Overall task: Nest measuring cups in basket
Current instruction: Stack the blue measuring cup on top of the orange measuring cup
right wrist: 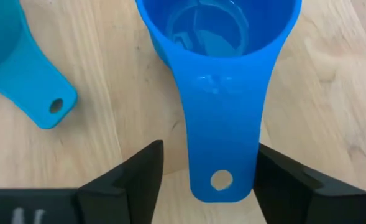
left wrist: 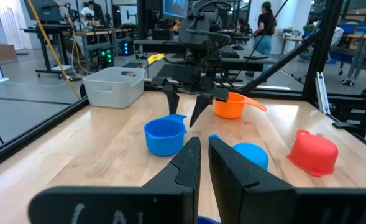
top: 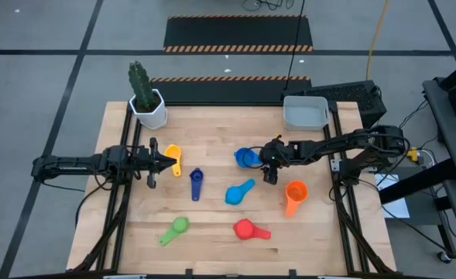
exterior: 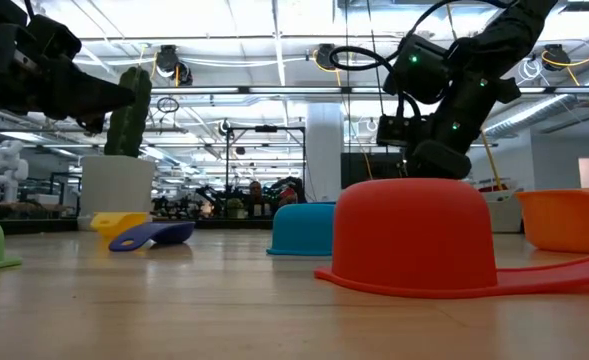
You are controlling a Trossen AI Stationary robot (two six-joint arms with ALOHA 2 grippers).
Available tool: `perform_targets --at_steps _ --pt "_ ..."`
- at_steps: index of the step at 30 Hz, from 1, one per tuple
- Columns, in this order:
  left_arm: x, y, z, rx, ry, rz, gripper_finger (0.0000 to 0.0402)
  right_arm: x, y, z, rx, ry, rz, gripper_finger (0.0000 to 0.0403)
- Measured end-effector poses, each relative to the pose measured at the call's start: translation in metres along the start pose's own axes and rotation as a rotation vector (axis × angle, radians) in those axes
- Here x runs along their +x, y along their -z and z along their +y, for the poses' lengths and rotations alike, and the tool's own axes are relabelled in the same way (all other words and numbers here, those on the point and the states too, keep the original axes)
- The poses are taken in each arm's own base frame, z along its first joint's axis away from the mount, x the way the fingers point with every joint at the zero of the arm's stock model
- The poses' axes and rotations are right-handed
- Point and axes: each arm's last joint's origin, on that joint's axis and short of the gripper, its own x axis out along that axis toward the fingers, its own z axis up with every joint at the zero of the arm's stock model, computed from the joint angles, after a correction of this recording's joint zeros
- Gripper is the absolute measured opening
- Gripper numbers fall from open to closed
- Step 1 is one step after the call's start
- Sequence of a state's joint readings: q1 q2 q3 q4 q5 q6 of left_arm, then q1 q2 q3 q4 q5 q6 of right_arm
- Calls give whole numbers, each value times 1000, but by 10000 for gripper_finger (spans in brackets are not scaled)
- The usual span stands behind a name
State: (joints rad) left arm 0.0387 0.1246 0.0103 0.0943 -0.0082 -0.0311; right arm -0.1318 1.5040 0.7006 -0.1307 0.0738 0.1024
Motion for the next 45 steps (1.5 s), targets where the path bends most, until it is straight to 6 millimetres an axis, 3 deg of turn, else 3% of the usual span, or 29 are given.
perform_targets --at_steps 11,17,29,45 --pt "0 -3 0 1 1 -28 37 0 0 0 7 2 -2 151" --pt "0 -3 0 1 2 -28 37 -10 -2 1 66 -5 -24 123" --pt "0 -3 0 -9 7 -31 37 -43 4 18 198 -53 -20 123" --pt "0 -3 -6 -5 65 -35 37 -107 32 66 459 -228 -6 122"
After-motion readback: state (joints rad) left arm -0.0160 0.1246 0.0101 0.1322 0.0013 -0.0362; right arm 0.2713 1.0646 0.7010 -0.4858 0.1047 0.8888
